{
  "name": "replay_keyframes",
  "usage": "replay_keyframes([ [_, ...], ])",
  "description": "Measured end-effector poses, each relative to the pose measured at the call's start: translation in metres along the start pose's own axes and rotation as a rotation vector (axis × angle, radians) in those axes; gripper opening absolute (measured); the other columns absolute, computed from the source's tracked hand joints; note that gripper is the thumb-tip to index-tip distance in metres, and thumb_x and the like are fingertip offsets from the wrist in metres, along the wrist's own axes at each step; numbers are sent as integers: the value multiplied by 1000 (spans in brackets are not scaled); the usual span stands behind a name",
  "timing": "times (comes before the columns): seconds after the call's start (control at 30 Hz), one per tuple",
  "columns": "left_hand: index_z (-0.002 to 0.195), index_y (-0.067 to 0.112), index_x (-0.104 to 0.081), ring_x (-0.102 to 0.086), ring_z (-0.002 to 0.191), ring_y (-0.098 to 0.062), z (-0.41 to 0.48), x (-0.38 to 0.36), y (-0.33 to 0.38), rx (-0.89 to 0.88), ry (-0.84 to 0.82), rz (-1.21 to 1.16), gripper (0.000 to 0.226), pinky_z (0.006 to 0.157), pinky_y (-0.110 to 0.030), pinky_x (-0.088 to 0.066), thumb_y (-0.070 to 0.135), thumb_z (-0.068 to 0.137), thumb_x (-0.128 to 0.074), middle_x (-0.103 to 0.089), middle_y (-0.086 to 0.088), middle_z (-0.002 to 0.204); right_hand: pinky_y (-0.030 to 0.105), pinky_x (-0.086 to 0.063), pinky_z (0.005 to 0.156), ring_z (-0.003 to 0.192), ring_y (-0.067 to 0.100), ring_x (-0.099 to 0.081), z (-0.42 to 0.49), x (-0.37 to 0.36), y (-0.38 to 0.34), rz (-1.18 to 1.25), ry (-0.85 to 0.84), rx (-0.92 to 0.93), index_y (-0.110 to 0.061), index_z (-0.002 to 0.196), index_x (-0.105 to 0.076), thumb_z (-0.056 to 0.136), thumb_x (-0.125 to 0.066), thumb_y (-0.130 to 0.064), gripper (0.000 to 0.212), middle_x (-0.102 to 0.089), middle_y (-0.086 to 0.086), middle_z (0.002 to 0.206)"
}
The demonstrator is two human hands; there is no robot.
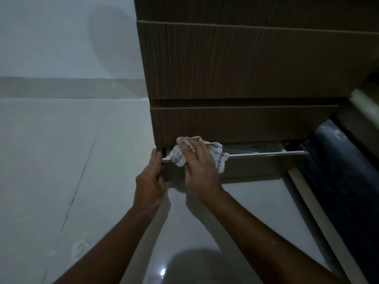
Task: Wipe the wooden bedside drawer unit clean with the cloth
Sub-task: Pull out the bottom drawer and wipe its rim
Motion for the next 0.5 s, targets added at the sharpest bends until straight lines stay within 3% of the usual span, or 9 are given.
replay_keyframes([
  [0.07,142,-10,-47,-65,122,-40,2,2,-1,-24,4,3,67,104,-45,-52,-28,78,-58,-46,-30,148,50,-36,114,135,31,-44,-2,-21,-10,-115,-90,70,-17,149,-44,90,-63,-13,62,-49,12,146],
  [0.17,140,-11,-49,-69,115,-42,1,1,-1,-55,17,-1,68,97,-45,-55,-30,76,-57,-48,-31,146,48,-33,114,133,29,-48,-5,-35,-12,-209,-91,61,-17,145,-49,95,-55,-24,51,-55,9,140],
  [0.3,142,-9,-49,-63,125,-41,0,-1,-7,-35,36,-16,73,104,-49,-51,-32,73,-54,-45,-24,150,47,-41,106,121,30,-57,-6,-32,-9,-212,-47,38,-14,132,-61,93,-42,-28,46,-63,11,127],
  [0.5,138,-14,-51,-58,124,-33,-4,0,-6,-74,108,20,67,109,-6,-37,-34,74,-57,-48,-28,146,46,-48,95,106,33,-62,-16,5,42,-235,24,-28,-7,117,-66,79,-37,-28,52,-68,15,113],
])
Point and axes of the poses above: each hand's wrist, its own z-axis towards the middle knuckle, its own x-axis out of the back of the hand, y = z × x, the point moved 8 cm from there along z, towards the middle knuckle
